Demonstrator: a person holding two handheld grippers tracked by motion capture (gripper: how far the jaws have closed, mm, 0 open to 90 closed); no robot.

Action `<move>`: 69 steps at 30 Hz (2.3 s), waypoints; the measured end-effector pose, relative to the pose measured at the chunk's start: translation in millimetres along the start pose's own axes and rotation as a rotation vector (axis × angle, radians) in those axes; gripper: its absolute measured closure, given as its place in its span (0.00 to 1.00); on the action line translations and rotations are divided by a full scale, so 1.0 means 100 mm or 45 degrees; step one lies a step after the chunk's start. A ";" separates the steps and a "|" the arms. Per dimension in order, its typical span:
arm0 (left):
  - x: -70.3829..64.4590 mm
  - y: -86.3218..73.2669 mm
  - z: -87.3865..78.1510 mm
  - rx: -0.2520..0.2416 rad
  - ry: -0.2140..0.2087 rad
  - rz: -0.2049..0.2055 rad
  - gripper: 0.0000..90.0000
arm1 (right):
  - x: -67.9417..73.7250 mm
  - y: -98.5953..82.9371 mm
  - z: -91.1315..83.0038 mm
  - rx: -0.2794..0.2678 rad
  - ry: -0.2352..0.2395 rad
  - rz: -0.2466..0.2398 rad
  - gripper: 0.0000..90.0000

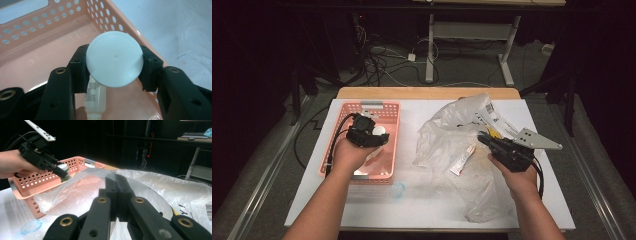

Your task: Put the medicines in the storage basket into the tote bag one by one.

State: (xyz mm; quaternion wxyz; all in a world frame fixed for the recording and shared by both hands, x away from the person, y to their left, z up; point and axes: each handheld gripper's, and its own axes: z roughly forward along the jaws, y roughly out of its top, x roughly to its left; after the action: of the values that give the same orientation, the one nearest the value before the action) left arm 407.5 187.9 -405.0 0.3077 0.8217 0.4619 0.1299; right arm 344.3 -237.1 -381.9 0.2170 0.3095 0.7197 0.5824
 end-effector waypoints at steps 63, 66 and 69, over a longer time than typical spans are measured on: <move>-1.48 -0.54 -0.24 -0.393 -0.476 0.284 0.54 | 0.04 -0.01 0.02 0.007 0.001 -0.016 1.00; -1.57 -0.45 -0.14 -0.385 -0.483 0.298 0.54 | 0.04 -0.01 0.03 0.008 0.003 -0.017 1.00; -1.68 -0.34 -0.04 -0.386 -0.477 0.316 0.54 | 0.05 -0.01 0.03 0.012 0.004 -0.012 1.00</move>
State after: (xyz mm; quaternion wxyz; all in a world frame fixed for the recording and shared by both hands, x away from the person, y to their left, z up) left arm 292.3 61.7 -411.2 0.4890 0.8262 0.2680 0.0800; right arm 343.2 -231.8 -383.1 0.2173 0.3063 0.7241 0.5785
